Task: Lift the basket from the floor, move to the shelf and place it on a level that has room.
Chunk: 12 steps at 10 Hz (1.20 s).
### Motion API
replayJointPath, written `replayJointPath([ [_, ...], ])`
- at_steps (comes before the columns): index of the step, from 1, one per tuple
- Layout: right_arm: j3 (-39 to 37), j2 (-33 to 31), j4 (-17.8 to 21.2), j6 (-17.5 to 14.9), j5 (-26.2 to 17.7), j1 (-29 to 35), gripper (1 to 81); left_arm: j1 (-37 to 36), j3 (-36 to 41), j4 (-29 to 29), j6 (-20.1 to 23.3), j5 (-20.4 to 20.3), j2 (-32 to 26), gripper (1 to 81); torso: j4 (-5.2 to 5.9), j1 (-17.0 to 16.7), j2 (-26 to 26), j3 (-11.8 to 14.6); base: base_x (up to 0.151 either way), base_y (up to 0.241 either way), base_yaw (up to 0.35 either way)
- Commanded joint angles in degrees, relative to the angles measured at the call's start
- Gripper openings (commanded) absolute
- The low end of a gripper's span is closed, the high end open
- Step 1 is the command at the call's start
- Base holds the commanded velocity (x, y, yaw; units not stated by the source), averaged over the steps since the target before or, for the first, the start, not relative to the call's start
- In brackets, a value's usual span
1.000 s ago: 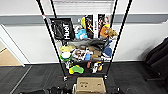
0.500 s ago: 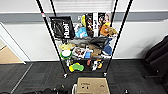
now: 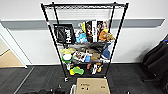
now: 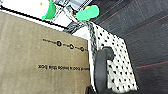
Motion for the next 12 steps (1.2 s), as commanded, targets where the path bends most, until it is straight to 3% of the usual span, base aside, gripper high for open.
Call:
replayJointPath([
  [1, 4.81, -6.32, 0.76, 0.09, -1.12, 4.68, 1.0, -6.64, 4.55, -1.13, 0.57, 1.93, -6.26, 1.0, 0.0, -3.61, 5.57, 3.92, 0.0, 0.0, 0.0],
  [4, 6.84, -8.1, 0.76, 0.09, -1.03, 4.41, 1.0, -4.97, 7.02, -1.04, 0.75, -0.53, -7.95, 1.0, 0.0, -7.47, 11.41, 6.66, 0.0, 0.0, 0.0],
  [5, 6.93, -8.1, 0.76, 0.09, -1.03, 4.41, 1.0, -4.36, 7.02, -0.87, 0.84, -0.53, -7.78, 1.0, 0.0, -8.79, 13.4, 4.68, 0.0, 0.0, 0.0],
  [12, 6.67, -3.89, 0.76, 0.17, -1.38, 6.08, 1.0, -4.18, 5.7, -0.69, 0.57, -0.71, -1.45, 1.0, 0.0, -17.2, 26.23, 5.57, 0.0, 0.0, 0.0],
])
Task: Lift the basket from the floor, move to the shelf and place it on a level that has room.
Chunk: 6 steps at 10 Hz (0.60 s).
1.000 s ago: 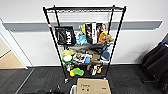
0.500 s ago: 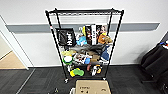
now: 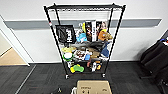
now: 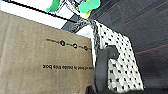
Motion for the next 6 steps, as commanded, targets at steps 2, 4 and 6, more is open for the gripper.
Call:
replayJointPath([
  [2, 1.28, 0.47, 1.0, 0.59, -2.12, 8.58, 1.0, -7.51, 1.33, -0.61, -0.3, 2.26, -1.45, 1.0, 0.0, -4.87, 7.52, 2.86, 0.0, 0.0, 0.0],
  [4, 0.93, 1.52, 0.74, 0.59, -2.13, 8.32, 1.0, -7.24, 1.42, -0.7, 0.05, 2.34, -2.41, 1.0, 0.0, -6.97, 10.8, 4.03, 0.0, 0.0, 0.0],
  [6, 0.93, 1.8, 0.73, 0.59, -2.13, 8.14, 1.0, -7.07, 1.51, -0.87, 0.06, 2.34, -2.94, 1.0, 0.0, -9.44, 14.58, 5.92, 0.0, 0.0, 0.0],
])
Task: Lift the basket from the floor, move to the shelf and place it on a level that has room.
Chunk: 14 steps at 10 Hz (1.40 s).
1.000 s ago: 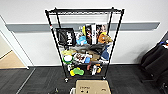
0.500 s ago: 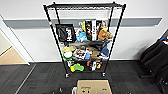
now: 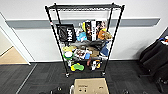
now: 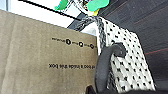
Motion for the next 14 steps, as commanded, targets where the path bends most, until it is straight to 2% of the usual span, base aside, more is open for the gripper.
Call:
replayJointPath([
  [1, 1.99, -1.91, 0.71, 0.46, -2.01, 5.63, 1.0, -5.93, 2.0, -0.82, 0.18, 2.92, -2.44, 1.0, 0.0, -3.56, 5.55, 3.24, 0.0, 0.0, 0.0],
  [2, 1.9, -1.99, 0.71, 0.46, -2.0, 5.54, 1.0, -5.4, 1.83, -0.56, 0.19, 2.92, -2.44, 1.0, 0.0, -4.83, 7.5, 4.22, 0.0, 0.0, 0.0],
  [3, 1.81, -2.17, 0.79, 0.46, -2.0, 5.45, 1.0, -5.14, 1.83, -0.56, 0.19, 2.92, -2.44, 1.0, 0.0, -2.43, 3.72, 1.88, 0.0, 0.0, 0.0],
  [6, 1.81, -2.43, 0.8, 0.46, -1.65, 5.01, 1.0, -4.7, 0.25, -0.82, -0.08, 2.92, -1.83, 1.0, 0.0, -4.13, 6.12, 2.91, 0.0, 0.0, 0.0],
  [7, 1.9, -2.61, 0.79, 0.46, -1.48, 4.66, 1.0, -4.61, 0.07, -0.82, -0.16, 3.17, -1.83, 1.0, 0.0, -4.11, 5.99, 4.69, 0.0, 0.0, 0.0],
  [14, 3.48, -3.14, 0.53, -0.16, -1.3, 1.15, 1.0, 0.48, 2.0, -0.21, 1.42, 2.75, -3.58, 1.0, 0.0, -4.15, 5.88, 10.82, 0.0, 0.0, 0.0],
])
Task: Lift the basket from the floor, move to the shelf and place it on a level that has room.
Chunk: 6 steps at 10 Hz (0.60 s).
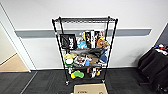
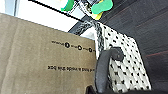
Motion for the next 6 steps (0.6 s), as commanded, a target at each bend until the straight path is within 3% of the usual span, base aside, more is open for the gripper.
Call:
replayJointPath([
  [1, 4.42, -2.58, 0.56, 0.04, -1.14, 4.69, 1.0, -3.99, 2.16, 0.05, 1.3, 1.89, -2.79, 1.0, 0.0, 0.0, 0.0, 2.12, 0.0, 0.0, 0.0],
  [2, 5.74, -3.28, 0.56, 0.04, -0.88, 3.55, 1.0, -3.9, 2.34, 0.05, 1.3, 1.8, -2.79, 1.0, 0.0, 0.0, 0.0, 0.85, 0.0, 0.0, 0.0],
  [5, 9.88, -5.4, -0.06, -0.23, 4.04, -0.76, 1.0, -3.72, 6.11, 0.05, 2.62, 1.54, -3.76, 1.0, 0.0, -0.13, -0.06, 1.35, 0.0, 0.0, 0.0],
  [6, 10.05, -5.57, -0.5, -0.23, 4.48, -1.55, 1.0, -3.02, 6.82, 0.05, 3.15, 0.13, -3.93, 1.0, 0.0, -0.13, -0.09, 2.77, 0.0, 0.0, 0.0],
])
